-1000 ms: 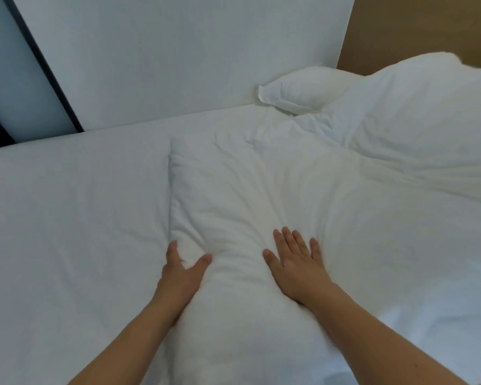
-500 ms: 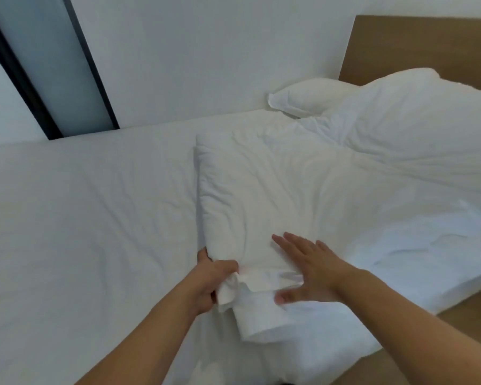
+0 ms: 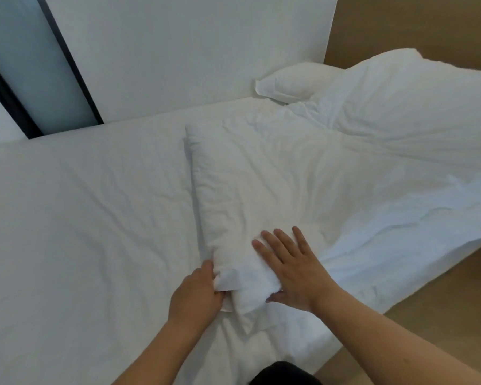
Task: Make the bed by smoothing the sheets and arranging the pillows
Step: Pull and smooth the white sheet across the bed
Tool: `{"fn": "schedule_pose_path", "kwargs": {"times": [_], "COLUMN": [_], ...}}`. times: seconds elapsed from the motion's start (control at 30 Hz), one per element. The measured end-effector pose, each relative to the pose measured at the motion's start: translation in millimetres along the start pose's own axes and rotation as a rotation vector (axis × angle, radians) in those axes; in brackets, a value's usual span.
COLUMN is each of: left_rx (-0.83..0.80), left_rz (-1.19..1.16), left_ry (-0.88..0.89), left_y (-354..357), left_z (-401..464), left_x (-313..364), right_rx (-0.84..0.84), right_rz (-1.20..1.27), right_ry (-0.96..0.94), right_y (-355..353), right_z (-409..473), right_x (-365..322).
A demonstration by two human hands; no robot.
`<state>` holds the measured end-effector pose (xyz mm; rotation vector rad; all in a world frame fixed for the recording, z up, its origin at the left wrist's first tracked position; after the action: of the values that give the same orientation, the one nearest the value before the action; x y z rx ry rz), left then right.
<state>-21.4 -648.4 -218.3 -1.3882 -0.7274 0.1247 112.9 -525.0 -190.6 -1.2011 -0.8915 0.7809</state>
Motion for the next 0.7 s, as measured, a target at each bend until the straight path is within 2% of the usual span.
{"fn": "schedule_pose_path", "kwargs": {"times": [0.07, 0.13, 0.23, 0.33, 0.4, 0.5, 0.53, 0.6, 0.7], "left_rx": [-0.065, -0.033, 0.009, -0.117, -0.165, 0.030, 0.103, 0.152, 0.045], "left_rz": [0.050, -0.052, -0.134, -0.287, -0.337, -0.363, -0.382, -0.393, -0.395], "left_ry": [0.042, 0.112, 0.118, 0.003, -0.134, -0.297, -0.291, -0.232, -0.143], "left_y": [3.3, -3.5, -10.6, 21.1, 41.5, 38.0, 31.5, 24.2, 34.6], "left_z": [-2.3, -3.2, -10.7, -20.6, -20.6, -6.0, -0.6, 5.0, -9.0], "left_x": [7.2, 25.8, 36.2, 31.4, 31.0, 27.0, 24.6, 17.4, 9.4], "right_rx": [0.056, 0.150, 0.169, 0.075, 0.026, 0.011, 0.034, 0.083, 0.062], "right_rz": [0.008, 0.073, 0.115, 0.066, 0.077, 0.128, 0.139, 0.156, 0.118], "right_ry": [0.012, 0.142, 0.288, 0.247, 0.253, 0.240, 0.221, 0.185, 0.110], "right_y": [-7.1, -22.7, -36.7, -25.0, -17.1, -13.0, -17.1, -26.0, -21.4], "right_z": [15.1, 36.3, 58.5, 63.0, 63.5, 65.1, 63.5, 55.9, 34.5], "right_x": [-10.7, -2.5, 13.7, 5.3, 4.1, 7.9, 9.5, 14.0, 18.8]}}
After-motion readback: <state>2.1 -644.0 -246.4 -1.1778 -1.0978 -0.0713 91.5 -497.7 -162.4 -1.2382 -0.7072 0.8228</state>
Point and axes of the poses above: each hand's wrist, its own z-axis towards the middle knuckle, its own y-axis out of the palm, x = y × z, the point moved 9 cm from there along z, towards the middle knuckle, and after that the axes turned 10 degrees about y, right-handed, at the moved point
